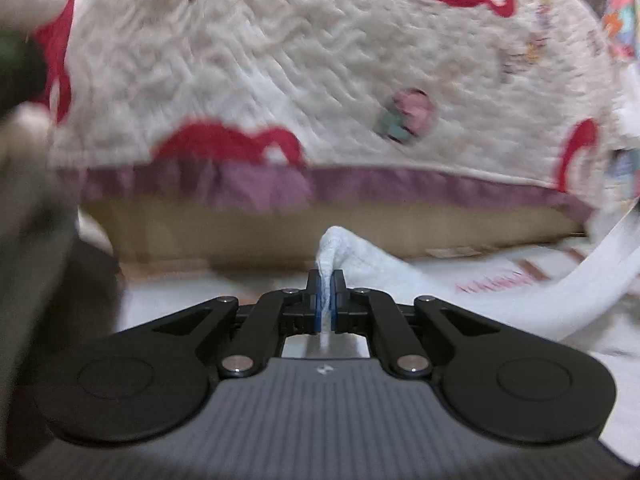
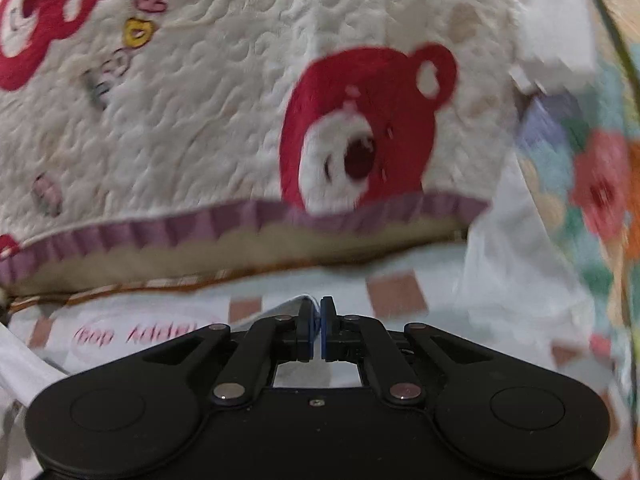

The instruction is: Fold clothes

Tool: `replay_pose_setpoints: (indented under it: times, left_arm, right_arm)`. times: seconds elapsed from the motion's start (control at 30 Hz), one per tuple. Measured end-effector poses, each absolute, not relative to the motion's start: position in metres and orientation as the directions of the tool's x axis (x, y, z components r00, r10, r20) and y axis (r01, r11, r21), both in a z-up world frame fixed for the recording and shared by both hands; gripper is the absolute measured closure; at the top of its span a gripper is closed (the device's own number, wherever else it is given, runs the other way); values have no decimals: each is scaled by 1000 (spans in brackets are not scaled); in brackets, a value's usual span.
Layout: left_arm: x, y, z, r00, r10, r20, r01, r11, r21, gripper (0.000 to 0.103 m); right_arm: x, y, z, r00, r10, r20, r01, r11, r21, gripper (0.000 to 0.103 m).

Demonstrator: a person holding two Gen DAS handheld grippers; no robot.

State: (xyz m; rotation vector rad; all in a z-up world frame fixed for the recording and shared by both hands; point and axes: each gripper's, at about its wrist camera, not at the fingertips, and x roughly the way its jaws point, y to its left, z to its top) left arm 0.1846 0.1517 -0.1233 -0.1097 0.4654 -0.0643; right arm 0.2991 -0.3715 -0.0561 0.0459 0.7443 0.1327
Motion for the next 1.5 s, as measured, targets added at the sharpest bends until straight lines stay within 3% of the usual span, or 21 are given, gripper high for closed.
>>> replay_pose_setpoints:
  times: [0.1, 0.17, 0.37, 0.43, 0.63, 0.73, 0.8, 0.9, 0.93, 1.07, 1.1, 1.13, 1.17, 1.2, 1.33, 1.5]
  left_arm:
    - [225, 160, -122, 892, -10, -452, -38, 995, -97, 100]
    - [247, 163, -134, 863, 9, -505, -88, 987, -133, 100]
    - [275, 156, -181, 787, 14, -617, -107, 988, -114, 100]
    - [278, 158, -189, 776, 15, -631, -115, 986, -118, 99]
    - [281, 186, -195, 777, -48, -628, -137, 960, -243, 96]
    - [285, 204, -200, 749, -144, -647, -141, 919, -367, 94]
    - [293, 209, -204, 690, -263, -675, -110, 883, -456, 87]
    - [301, 202, -200, 657, -324, -680, -48, 883, -467, 66]
    - [304, 198, -199, 652, -326, -684, -32, 890, -454, 65]
    - [313, 186, -203, 674, -296, -677, -7, 914, -407, 70]
    - [313, 181, -201, 676, -304, -672, 21, 919, -395, 97]
    - [313, 176, -198, 675, -321, -665, 59, 921, -385, 101]
    - [313, 171, -195, 673, -338, -658, 97, 922, -375, 101]
    - [310, 168, -188, 694, -349, -630, 130, 921, -367, 101]
    - [301, 163, -158, 795, -277, -539, 145, 951, -274, 101]
    - [308, 155, -165, 809, -165, -564, 97, 984, -148, 101]
  right_arm:
    - [339, -352, -58, 747, 146, -648, -126, 989, 77, 100]
    - [363, -337, -65, 759, 147, -634, -145, 988, 55, 99]
    - [419, -315, -132, 692, 18, -722, -130, 986, -100, 100]
    - [426, -321, -147, 677, -21, -736, -76, 992, -98, 93]
    - [412, -374, -165, 648, 186, -738, -11, 972, 236, 63]
    - [400, -378, -179, 619, 232, -750, -45, 964, 261, 62]
    - [394, -375, -188, 608, 240, -757, -62, 965, 256, 59]
    - [384, -371, -201, 590, 251, -767, -87, 965, 249, 52]
    - [383, -368, -205, 591, 246, -768, -91, 967, 239, 48]
    - [386, -349, -208, 622, 217, -752, -122, 976, 181, 46]
    - [387, -343, -207, 629, 224, -745, -144, 974, 172, 45]
    - [388, -337, -205, 635, 232, -737, -166, 973, 164, 63]
    - [389, -331, -204, 640, 240, -730, -187, 970, 155, 93]
    - [391, -325, -202, 646, 248, -722, -209, 967, 145, 97]
    - [394, -318, -177, 717, 223, -660, -263, 964, 40, 99]
    - [399, -329, -174, 714, 167, -680, -227, 974, 1, 100]
